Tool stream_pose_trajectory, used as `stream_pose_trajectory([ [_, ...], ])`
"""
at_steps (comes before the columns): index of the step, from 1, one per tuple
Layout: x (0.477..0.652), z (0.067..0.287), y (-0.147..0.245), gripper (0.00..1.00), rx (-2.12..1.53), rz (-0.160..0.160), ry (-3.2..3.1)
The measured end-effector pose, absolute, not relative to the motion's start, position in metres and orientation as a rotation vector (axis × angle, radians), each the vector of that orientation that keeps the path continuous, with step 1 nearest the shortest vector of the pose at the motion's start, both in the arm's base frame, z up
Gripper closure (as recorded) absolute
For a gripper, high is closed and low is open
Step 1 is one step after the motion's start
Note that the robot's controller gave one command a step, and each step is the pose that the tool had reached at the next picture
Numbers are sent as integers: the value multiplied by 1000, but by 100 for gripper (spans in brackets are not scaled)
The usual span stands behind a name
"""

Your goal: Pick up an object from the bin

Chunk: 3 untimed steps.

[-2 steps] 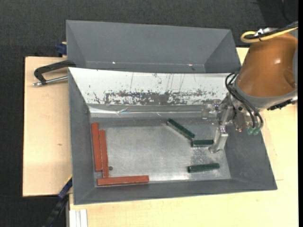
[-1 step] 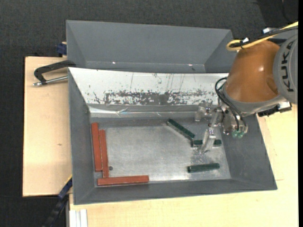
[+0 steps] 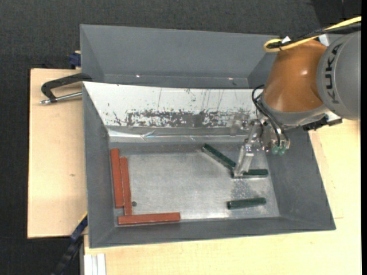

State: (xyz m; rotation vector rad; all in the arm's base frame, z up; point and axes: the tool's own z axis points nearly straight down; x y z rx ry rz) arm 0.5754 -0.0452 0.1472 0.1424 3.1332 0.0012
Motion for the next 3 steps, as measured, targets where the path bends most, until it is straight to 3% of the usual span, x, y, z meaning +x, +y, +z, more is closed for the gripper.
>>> stream_pose_trajectory([
  [1, 568, 109, -45, 0, 436, 3, 3108],
  [2, 583, 69, -34, 0, 494, 3, 3100],
  [3, 578, 71, -39, 100, 682, 2, 3066],
])
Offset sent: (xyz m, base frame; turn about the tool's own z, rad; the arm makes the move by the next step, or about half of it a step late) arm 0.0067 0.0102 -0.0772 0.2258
